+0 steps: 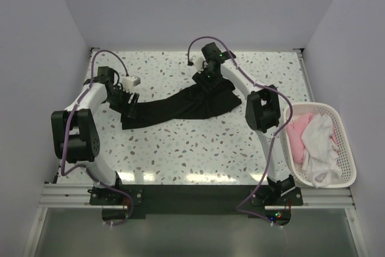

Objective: Fold and stack the t-shirts
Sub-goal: Flatten the tshirt out

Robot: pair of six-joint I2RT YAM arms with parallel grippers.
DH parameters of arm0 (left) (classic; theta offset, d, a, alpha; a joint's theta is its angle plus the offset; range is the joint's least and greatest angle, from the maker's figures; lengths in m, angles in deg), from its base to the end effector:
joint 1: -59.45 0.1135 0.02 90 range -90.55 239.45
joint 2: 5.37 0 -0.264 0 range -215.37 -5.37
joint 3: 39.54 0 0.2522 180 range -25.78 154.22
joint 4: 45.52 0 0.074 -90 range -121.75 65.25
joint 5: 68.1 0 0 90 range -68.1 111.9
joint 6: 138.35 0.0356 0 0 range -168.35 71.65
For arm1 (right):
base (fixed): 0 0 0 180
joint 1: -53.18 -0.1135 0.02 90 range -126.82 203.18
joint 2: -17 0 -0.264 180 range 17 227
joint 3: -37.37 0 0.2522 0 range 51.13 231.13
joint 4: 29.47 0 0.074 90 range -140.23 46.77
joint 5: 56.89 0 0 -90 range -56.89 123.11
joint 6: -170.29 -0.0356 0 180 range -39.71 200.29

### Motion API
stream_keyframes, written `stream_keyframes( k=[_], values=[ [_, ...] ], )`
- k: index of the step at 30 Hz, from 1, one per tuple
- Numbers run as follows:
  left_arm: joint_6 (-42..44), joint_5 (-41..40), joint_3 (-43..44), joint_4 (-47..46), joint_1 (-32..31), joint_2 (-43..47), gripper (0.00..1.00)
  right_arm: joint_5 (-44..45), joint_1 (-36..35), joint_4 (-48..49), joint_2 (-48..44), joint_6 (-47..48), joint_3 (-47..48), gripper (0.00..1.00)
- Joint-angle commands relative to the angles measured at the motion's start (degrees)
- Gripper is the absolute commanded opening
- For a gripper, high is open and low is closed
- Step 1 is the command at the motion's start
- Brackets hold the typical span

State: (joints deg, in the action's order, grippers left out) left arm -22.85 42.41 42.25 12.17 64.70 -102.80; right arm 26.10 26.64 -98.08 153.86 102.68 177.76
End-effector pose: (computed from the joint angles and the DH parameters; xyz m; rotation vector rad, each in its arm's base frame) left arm 0.3276 0.0176 0.2045 0.5542 2.6894 -0.3722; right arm 0.4547 0.2320 0.2104 -1.1538 2.4474 0.1872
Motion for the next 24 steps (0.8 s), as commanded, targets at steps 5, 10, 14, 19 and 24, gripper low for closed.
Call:
stream_keyframes(
  k=[5,10,14,19,24],
  values=[
    [-0.1,0.1,2.2,-0.3,0.6,-0.5,0.68,4.3,0.3,2.1,-0.2,3.1,-4.9,0.64],
    [0.3,-0.2,2.3,-0.2,0.6,-0.7,0.68,6.7,0.4,5.0,-0.8,3.8,-9.0,0.63],
    [0.4,-0.7,2.2,-0.3,0.7,-1.1,0.68,6.9,0.4,4.8,-0.5,3.4,-8.2,0.54],
    [0.4,-1.9,2.5,-1.2,0.6,-1.7,0.65,5.5,0.4,2.6,-3.8,2.0,-5.4,0.31],
    [-0.5,-3.0,4.0,-2.8,0.6,-4.3,0.57,4.2,0.4,1.8,-6.8,1.2,-2.8,0.06]
  ],
)
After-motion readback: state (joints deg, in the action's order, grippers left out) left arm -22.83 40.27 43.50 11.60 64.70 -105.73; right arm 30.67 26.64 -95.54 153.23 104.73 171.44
